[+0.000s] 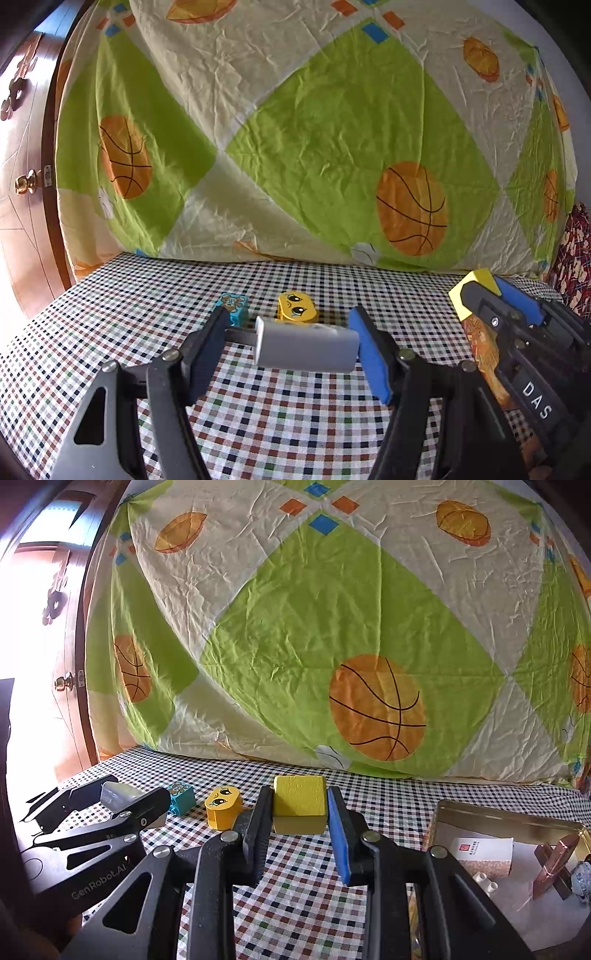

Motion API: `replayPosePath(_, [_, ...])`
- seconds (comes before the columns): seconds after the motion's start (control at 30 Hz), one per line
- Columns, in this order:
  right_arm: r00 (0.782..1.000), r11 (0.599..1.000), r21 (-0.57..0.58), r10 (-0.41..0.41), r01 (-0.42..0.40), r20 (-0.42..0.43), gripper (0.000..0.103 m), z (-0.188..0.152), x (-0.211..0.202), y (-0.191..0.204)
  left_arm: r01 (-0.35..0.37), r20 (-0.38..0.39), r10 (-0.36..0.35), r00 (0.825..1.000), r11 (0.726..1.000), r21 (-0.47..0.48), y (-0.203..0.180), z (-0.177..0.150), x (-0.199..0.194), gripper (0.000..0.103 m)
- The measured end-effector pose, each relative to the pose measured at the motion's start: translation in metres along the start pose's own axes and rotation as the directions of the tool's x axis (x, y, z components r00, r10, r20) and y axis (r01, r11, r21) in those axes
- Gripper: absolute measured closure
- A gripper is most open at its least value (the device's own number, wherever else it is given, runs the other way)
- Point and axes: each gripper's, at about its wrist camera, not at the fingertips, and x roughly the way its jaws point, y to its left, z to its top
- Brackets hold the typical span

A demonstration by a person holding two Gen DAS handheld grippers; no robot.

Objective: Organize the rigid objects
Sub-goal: 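Carry the charger plug and yellow cube over the tin tray with both tools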

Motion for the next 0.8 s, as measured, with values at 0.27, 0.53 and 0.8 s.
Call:
replayPosePath(0.27, [0.998,0.998,-0.018,-0.053,0.053,0.021,0.072,-0.009,-0.026,-0.027,0.025,-0.003,-0.025,1.000,1.000,0.007,-0.022,-0.003,-0.012,0.036])
replayPosePath(0.53, [0.995,0.995,-0.002,-0.095,0.095,0.031,0.072,-0.015,-0.048,-0.059,0.028,-0.007,-0.027,1.000,0.998,0.064,-0.051,-0.008,-0.021,0.036])
replayPosePath(0.8, [0.987,0.988,0.021,-0.157,0.156,0.033,0.072,-0.025,-0.064,-0.099,0.050,0.006,-0.051,0.999,0.992,0.115,-0.086,-0.008,-0.029,0.036])
